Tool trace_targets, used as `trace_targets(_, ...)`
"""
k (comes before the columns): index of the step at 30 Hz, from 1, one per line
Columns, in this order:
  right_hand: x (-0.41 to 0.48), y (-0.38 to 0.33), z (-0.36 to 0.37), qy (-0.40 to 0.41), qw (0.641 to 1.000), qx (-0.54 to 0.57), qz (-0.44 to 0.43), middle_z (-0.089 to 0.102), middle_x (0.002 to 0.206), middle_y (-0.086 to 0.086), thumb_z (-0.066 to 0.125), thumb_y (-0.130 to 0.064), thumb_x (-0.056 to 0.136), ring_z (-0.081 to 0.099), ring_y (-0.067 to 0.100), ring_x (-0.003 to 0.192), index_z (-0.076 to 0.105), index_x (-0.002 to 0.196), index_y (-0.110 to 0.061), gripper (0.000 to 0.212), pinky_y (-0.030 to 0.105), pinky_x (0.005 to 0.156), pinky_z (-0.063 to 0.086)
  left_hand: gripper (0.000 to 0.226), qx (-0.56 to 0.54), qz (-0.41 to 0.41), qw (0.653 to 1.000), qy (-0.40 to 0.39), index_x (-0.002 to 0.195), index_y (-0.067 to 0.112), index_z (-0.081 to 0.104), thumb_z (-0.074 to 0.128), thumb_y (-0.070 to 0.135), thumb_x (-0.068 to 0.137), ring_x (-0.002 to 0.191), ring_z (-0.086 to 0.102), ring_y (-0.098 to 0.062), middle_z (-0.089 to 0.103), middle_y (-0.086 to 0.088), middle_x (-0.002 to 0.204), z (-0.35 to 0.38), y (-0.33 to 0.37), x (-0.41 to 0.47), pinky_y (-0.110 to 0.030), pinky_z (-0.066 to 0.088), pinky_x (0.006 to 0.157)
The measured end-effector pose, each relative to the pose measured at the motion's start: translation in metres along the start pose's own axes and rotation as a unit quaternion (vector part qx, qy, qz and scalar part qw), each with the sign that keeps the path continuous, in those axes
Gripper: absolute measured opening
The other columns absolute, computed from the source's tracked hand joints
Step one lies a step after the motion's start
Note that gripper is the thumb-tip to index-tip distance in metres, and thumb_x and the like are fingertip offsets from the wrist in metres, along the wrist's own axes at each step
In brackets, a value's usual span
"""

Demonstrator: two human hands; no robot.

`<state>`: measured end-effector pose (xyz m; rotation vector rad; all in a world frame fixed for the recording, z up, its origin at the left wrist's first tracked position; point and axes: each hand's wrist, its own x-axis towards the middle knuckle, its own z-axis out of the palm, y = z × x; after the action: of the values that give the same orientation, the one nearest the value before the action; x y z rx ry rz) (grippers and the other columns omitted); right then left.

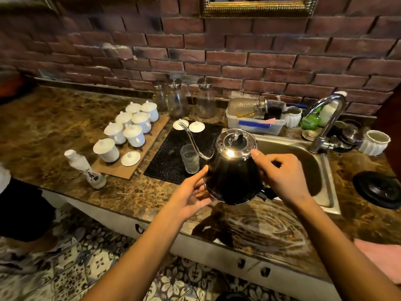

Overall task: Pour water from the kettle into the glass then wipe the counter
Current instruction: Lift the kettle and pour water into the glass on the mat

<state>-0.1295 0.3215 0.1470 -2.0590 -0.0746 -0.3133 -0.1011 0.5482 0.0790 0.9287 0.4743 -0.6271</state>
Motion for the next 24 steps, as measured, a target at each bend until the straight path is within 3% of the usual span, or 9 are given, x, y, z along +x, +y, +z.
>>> trace_targets(4, 0.021, 0.012, 0.006, 0.0, 1.0, -0.003, 0.001, 0.044, 0.053, 0.024, 0.061, -0.043, 0.101, 0.041, 0.037, 0.054, 0.048, 0.056, 0.008, 0.069, 0.045, 0.059, 0.032, 0.033, -0.002, -0.002, 1.0, 0.008, 0.082, 0.008, 0.078, 0.087, 0.036, 0.067, 0.061, 0.067, -0.019, 0.054, -0.003, 0.065, 0.001, 0.011, 0.023, -0.04, 0.063, 0.071)
trace_targets(7, 0.03, 0.017, 0.009, -0.005, 1.0, -0.002, 0.009, 0.045, 0.053, 0.026, 0.061, -0.042, 0.1, 0.04, 0.035, 0.052, 0.048, 0.055, 0.009, 0.069, 0.038, 0.054, 0.03, 0.042, -0.012, -0.01, 1.0, 0.007, 0.089, 0.009, 0.067, 0.088, 0.036, 0.065, 0.068, 0.054, -0.017, 0.041, -0.003, 0.072, 0.001, 0.016, 0.032, -0.041, 0.064, 0.074)
trace_targets(9, 0.037, 0.021, 0.013, -0.002, 1.0, -0.002, 0.013, 0.045, 0.052, 0.022, 0.062, -0.043, 0.099, 0.036, 0.022, 0.047, 0.048, 0.052, 0.005, 0.069, 0.027, 0.05, 0.027, 0.047, -0.012, -0.018, 1.0, 0.001, 0.094, 0.013, 0.059, 0.087, 0.037, 0.066, 0.069, 0.047, -0.018, 0.033, -0.002, 0.073, -0.001, 0.02, 0.041, -0.04, 0.064, 0.078)
trace_targets(11, 0.041, 0.024, 0.018, 0.0, 1.0, -0.01, 0.015, 0.044, 0.051, 0.02, 0.062, -0.049, 0.099, 0.035, 0.012, 0.046, 0.047, 0.052, 0.003, 0.072, 0.023, 0.049, 0.026, 0.046, -0.015, -0.023, 1.0, -0.006, 0.102, 0.011, 0.064, 0.086, 0.036, 0.07, 0.072, 0.05, -0.019, 0.037, -0.003, 0.077, -0.003, 0.024, 0.048, -0.04, 0.064, 0.078)
trace_targets(14, 0.045, 0.027, 0.03, 0.013, 0.999, -0.031, 0.018, 0.045, 0.052, 0.024, 0.054, -0.058, 0.092, 0.037, 0.026, 0.048, 0.049, 0.054, 0.007, 0.076, 0.033, 0.051, 0.027, 0.032, -0.029, -0.026, 0.999, -0.014, 0.1, 0.007, 0.078, 0.081, 0.03, 0.078, 0.08, 0.056, -0.02, 0.046, -0.005, 0.084, -0.009, 0.032, 0.06, -0.043, 0.063, 0.084)
trace_targets(18, 0.046, 0.026, 0.049, 0.038, 0.999, -0.023, 0.02, 0.042, 0.051, 0.021, 0.053, -0.058, 0.092, 0.037, 0.031, 0.051, 0.046, 0.053, 0.006, 0.076, 0.039, 0.054, 0.026, 0.028, -0.034, -0.048, 0.998, -0.032, 0.097, 0.01, 0.068, 0.081, 0.028, 0.08, 0.081, 0.053, -0.019, 0.045, -0.003, 0.082, -0.025, 0.044, 0.078, -0.046, 0.054, 0.099)
trace_targets(20, 0.046, 0.024, 0.065, 0.057, 0.998, -0.022, 0.031, 0.039, 0.05, 0.017, 0.053, -0.057, 0.093, 0.034, 0.026, 0.049, 0.043, 0.052, 0.002, 0.072, 0.035, 0.053, 0.023, 0.027, -0.026, -0.063, 0.996, -0.054, 0.093, 0.011, 0.067, 0.083, 0.027, 0.078, 0.079, 0.053, -0.017, 0.047, -0.001, 0.075, -0.037, 0.055, 0.088, -0.046, 0.057, 0.096)
trace_targets(22, 0.044, 0.024, 0.073, 0.068, 0.997, -0.012, 0.043, 0.036, 0.049, 0.011, 0.052, -0.056, 0.094, 0.031, 0.016, 0.048, 0.039, 0.051, -0.002, 0.07, 0.028, 0.052, 0.021, 0.028, -0.006, -0.057, 0.996, -0.068, 0.095, 0.008, 0.078, 0.083, 0.028, 0.076, 0.075, 0.063, -0.014, 0.06, 0.0, 0.07, -0.042, 0.062, 0.093, -0.042, 0.061, 0.091)
trace_targets(24, 0.042, 0.02, 0.089, 0.091, 0.994, -0.025, 0.056, 0.038, 0.049, 0.014, 0.052, -0.056, 0.095, 0.034, 0.022, 0.048, 0.04, 0.052, 0.0, 0.072, 0.032, 0.053, 0.023, 0.032, 0.029, -0.053, 0.995, -0.085, 0.1, 0.013, 0.083, 0.083, 0.032, 0.074, 0.068, 0.07, -0.011, 0.071, 0.002, 0.071, -0.05, 0.073, 0.099, -0.038, 0.063, 0.079)
